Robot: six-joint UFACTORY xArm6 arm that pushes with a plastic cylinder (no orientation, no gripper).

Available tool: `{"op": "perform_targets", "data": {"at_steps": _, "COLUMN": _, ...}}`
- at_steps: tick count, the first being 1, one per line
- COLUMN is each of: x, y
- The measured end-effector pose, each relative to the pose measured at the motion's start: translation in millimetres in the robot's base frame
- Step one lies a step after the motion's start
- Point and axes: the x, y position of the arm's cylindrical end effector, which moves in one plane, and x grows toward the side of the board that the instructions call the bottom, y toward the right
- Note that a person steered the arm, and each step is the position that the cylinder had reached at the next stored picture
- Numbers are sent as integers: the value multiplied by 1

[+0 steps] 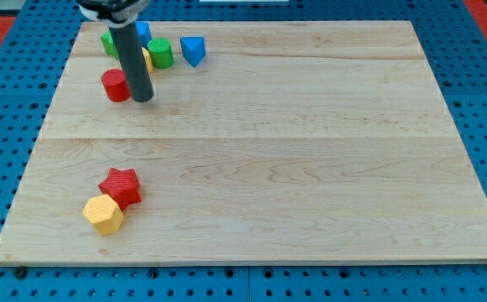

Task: Nudge the group of blocks a bit up

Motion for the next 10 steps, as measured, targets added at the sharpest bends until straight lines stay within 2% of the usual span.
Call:
{"op": "perform_targets", "data": {"at_steps": 1, "x": 0, "y": -37}}
{"op": "perform_targets", "data": {"at_steps": 3, "x": -36, "y": -42}}
{"op": "perform_targets", "data": {"at_steps": 4, "x": -36, "y": -43}}
{"op": "perform_targets", "data": {"at_steps": 5, "x": -36, "y": -76}}
{"op": "perform_targets", "data": {"at_steps": 6, "x": -46, "y": -77}}
{"op": "perform_targets", "data": {"at_steps": 8, "x": -79, "y": -25}}
{"op": "perform_targets", "data": {"at_steps": 10, "x": -93, "y": -12}}
